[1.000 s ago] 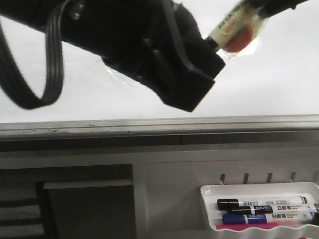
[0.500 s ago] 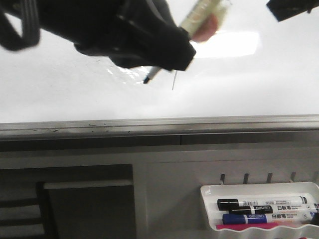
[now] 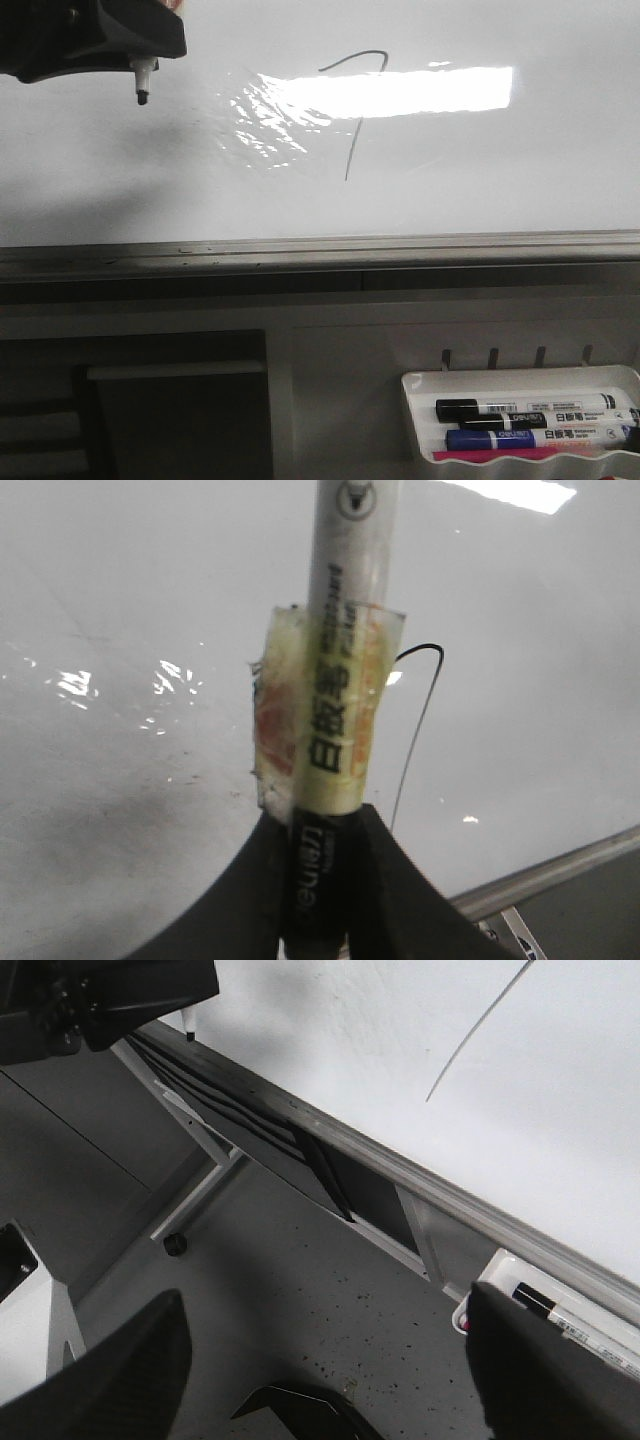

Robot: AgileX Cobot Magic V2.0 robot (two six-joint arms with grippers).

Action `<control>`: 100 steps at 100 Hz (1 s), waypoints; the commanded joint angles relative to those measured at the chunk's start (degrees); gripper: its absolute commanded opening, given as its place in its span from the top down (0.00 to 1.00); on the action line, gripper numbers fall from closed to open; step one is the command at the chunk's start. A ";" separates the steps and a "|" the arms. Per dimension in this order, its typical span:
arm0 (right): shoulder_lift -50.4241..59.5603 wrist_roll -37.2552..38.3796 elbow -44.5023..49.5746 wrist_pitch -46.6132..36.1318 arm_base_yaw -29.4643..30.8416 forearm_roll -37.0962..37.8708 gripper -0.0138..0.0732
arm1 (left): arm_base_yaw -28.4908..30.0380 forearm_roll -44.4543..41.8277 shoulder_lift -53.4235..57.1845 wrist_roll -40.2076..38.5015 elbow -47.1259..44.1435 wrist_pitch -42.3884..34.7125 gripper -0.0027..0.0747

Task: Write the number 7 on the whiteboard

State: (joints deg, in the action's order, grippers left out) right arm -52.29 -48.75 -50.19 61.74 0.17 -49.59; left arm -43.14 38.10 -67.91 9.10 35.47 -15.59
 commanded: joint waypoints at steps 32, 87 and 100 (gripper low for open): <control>0.75 -0.17 -1.24 -2.46 0.51 -3.92 0.27 | 1.46 0.44 -11.02 -0.48 5.65 -9.39 0.99; 0.75 -0.17 -1.24 -2.58 0.51 -4.56 0.27 | 2.78 -1.29 -14.37 -0.48 6.30 -12.25 0.99; 0.75 -0.17 -1.24 -2.58 0.51 -4.56 0.27 | 2.78 -1.45 -14.37 -0.48 6.30 -12.38 0.90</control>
State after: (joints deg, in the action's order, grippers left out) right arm -52.29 -48.75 -50.05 60.71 0.17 -50.81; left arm -40.48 37.51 -83.51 9.10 39.97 -23.62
